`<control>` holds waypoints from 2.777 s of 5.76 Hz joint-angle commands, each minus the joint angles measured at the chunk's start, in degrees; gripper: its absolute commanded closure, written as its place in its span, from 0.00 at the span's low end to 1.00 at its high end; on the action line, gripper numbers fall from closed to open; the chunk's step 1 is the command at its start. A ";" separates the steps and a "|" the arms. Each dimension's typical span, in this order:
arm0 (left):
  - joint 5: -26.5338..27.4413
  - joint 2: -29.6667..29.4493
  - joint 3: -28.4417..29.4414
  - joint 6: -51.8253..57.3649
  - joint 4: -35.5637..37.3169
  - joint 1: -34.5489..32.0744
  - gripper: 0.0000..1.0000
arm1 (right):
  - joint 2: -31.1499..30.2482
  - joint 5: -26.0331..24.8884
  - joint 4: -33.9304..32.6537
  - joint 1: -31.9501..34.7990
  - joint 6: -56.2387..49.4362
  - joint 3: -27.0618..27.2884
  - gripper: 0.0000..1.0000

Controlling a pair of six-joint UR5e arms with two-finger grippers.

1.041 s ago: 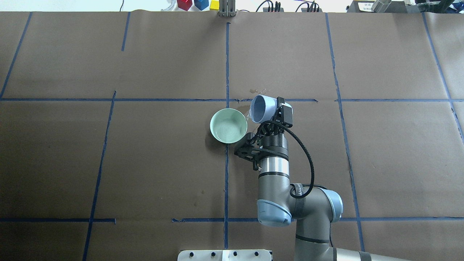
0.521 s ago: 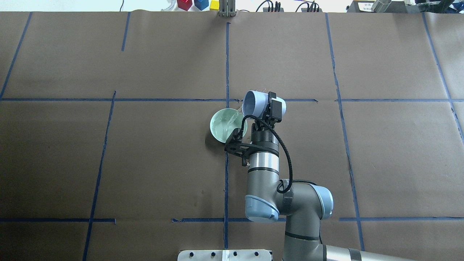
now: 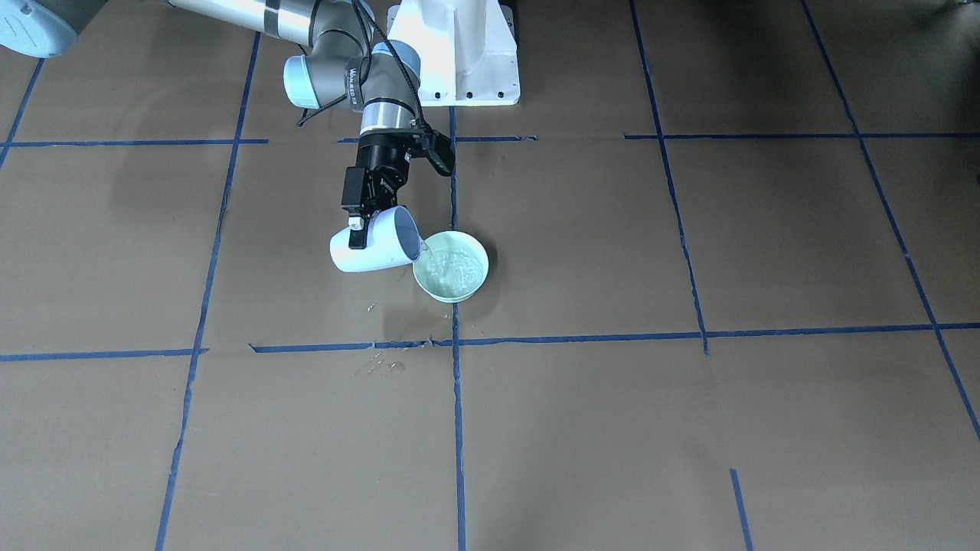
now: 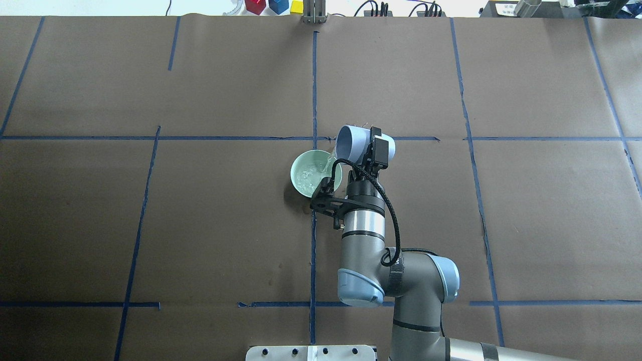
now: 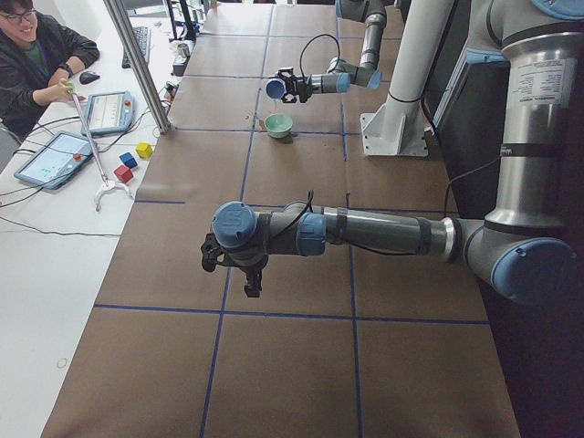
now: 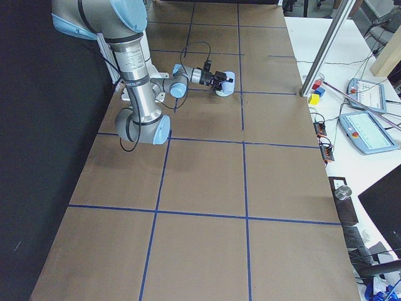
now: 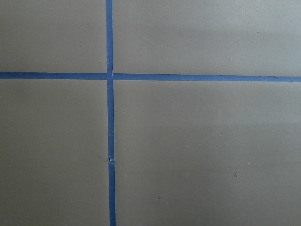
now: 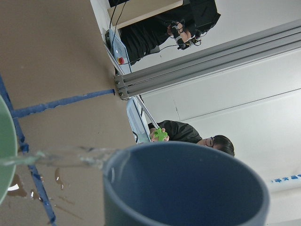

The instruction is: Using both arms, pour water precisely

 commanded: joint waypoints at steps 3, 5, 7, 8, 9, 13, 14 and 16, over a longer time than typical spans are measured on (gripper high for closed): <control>0.00 -0.17 -0.04 0.00 0.00 0.02 0.00 | 1.47 3.40 2.14 -0.01 13.81 1.05 1.00; 0.00 -0.52 -0.22 0.00 -0.08 0.02 0.00 | 1.47 9.80 11.77 1.21 20.76 1.31 1.00; 0.00 -0.52 -1.09 0.00 -0.08 -0.06 0.00 | -1.15 14.91 12.17 4.28 27.12 6.63 1.00; 0.26 -0.52 -1.10 0.00 -0.17 -0.06 0.00 | -6.30 17.55 12.17 5.61 32.44 11.11 1.00; 0.35 -0.52 -1.27 0.00 -0.35 -0.06 0.00 | -10.36 18.54 12.25 7.10 33.89 14.64 1.00; 0.79 -0.43 -2.67 0.00 -0.70 -0.15 0.00 | -34.52 26.28 36.46 12.12 40.91 19.60 1.00; 0.79 -0.43 -3.63 0.00 -0.70 -0.15 0.00 | -40.48 26.28 45.30 12.12 41.37 17.24 1.00; 0.88 -0.52 -3.82 0.00 -0.70 -0.15 0.00 | -42.21 25.67 59.85 12.21 42.07 4.09 1.00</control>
